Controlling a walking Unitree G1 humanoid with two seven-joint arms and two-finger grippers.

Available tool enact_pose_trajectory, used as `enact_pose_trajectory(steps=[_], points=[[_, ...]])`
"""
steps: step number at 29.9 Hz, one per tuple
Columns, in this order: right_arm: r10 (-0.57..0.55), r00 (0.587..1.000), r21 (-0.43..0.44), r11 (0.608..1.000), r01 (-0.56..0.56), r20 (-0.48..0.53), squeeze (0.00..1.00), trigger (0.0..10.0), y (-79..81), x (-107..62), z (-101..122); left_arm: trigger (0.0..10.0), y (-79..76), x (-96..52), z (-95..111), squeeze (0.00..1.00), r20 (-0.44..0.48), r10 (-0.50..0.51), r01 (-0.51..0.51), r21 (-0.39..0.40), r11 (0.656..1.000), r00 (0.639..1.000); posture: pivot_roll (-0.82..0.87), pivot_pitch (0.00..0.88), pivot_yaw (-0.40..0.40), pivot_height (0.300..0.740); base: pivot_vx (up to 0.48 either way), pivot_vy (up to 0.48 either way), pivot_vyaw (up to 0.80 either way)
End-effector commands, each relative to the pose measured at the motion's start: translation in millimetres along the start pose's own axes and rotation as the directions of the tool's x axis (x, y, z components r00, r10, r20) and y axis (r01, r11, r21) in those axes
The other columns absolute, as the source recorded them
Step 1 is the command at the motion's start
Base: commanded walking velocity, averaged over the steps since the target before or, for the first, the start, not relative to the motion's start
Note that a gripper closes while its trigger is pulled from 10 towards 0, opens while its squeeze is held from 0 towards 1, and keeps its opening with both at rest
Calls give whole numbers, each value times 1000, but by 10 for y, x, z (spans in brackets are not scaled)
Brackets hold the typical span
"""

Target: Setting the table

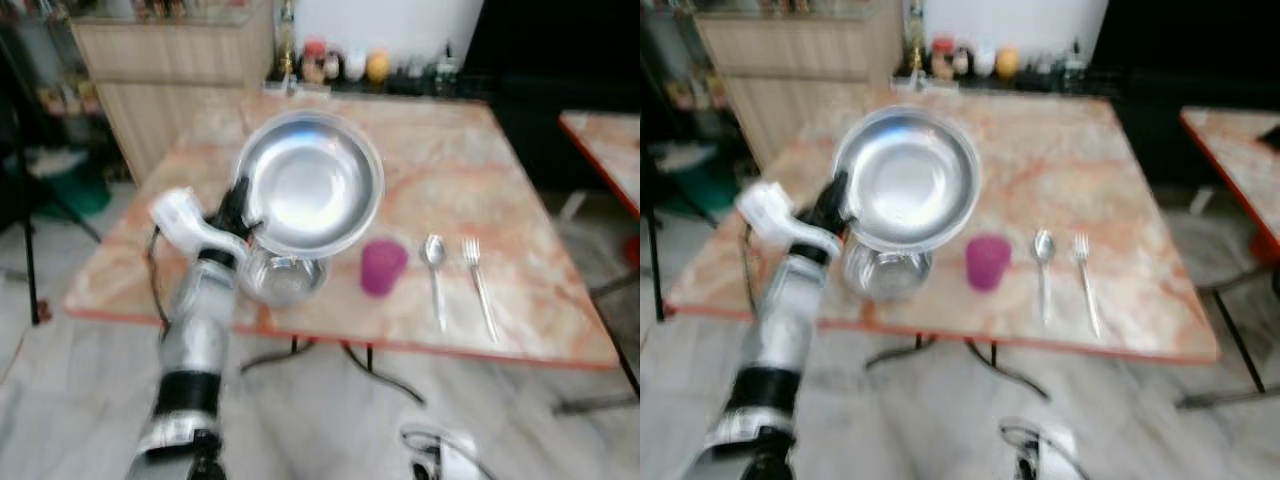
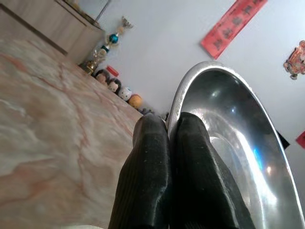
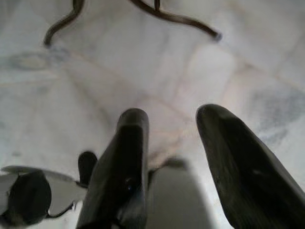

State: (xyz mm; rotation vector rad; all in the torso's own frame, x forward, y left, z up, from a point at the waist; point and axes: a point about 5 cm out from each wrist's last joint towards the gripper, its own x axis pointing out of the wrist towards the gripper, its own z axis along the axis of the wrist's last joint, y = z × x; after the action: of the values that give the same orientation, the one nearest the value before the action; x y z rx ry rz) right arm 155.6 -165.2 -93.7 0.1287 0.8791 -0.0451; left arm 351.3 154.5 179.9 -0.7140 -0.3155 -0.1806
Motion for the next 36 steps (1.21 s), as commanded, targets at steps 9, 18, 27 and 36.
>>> enact_pose_trajectory(steps=[9,18,27,36], points=[[-32,999,14,999,32,-1,0,10000,-98,-8,9,10000,-130,46,16,0,8,-42,42,-6,999,999,82,0,-6,740,0,-349,0],[-28,1000,14,1000,28,-5,0,10000,-90,-8,1,10000,-166,51,6,0,-4,-64,64,17,998,998,86,0,-3,740,0,-349,0],[-30,1000,10,999,31,-4,0,10000,-95,-8,6,10000,-192,62,18,0,-1,-74,74,20,997,997,82,0,-3,740,0,-347,0],[-35,999,4,999,35,-5,0,10000,-98,-6,8,10000,-202,63,9,0,-8,-79,80,24,997,997,83,0,-7,740,0,-348,0]])
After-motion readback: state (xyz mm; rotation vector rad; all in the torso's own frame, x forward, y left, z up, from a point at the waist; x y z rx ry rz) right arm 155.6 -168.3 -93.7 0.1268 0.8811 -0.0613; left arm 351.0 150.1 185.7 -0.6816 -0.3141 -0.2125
